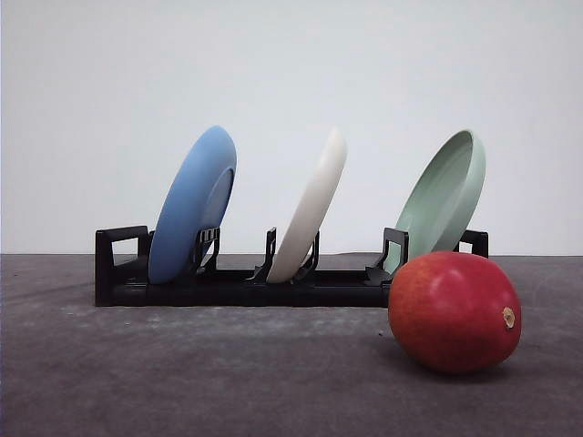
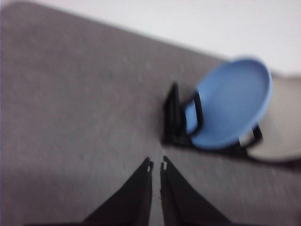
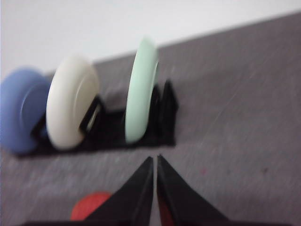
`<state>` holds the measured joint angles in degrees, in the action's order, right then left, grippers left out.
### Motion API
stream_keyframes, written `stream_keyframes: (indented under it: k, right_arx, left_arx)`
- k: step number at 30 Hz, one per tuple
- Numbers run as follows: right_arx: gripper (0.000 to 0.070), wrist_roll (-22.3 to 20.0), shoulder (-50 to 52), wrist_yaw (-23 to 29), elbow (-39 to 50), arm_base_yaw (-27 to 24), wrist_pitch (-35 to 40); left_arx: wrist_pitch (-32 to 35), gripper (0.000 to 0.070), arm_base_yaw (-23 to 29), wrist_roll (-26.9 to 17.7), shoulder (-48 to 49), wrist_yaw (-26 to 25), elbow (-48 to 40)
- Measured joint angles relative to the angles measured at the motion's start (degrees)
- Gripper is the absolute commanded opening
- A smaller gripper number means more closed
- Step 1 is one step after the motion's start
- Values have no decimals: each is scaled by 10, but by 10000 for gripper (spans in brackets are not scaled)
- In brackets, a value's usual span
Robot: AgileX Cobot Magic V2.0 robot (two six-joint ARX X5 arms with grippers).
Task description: Place pomegranate in white plate
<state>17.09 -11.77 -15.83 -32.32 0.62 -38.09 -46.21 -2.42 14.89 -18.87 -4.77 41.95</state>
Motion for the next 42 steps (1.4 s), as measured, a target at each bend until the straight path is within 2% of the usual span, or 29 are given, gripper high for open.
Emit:
stream_keyframes:
  k: [4,7,12,18,27,29,30,32,33,42]
  right_arx:
    - [7,-28,-56,-30,-3,6,-11]
    - [7,-43,-84,-35,-3,21,-11]
    - [7,-63,-101,-35,-3,61,-4]
    - [8,-84,-101,-35,-3,113,28]
    - [9,-113,-101,-36,-3,121,62]
    - [88,-113,-101,-36,-3,121,62]
    - [166,-114,-101,-36,-3,121,62]
    - [346,-114,-101,-36,-3,121,62]
    - [398,-114,-101,-36,-3,121,62]
    - [416,-113,-101,-36,-3,121,62]
  left_arx:
    - [-23,11,0,-32,-69,-62,29]
    - [-16,11,-9,-43,-111,-86,30]
    - [24,11,-51,-53,-162,-87,30]
    - [100,11,-126,-78,-206,-87,30]
    - [152,19,-202,-154,-242,-88,30]
    - [153,72,-210,-159,-242,-88,30]
    - [155,129,-214,-160,-242,-88,30]
    - [162,290,-220,-160,-242,-89,30]
    - [165,337,-224,-161,-242,-89,31]
    - [224,356,-281,-170,-247,-91,31]
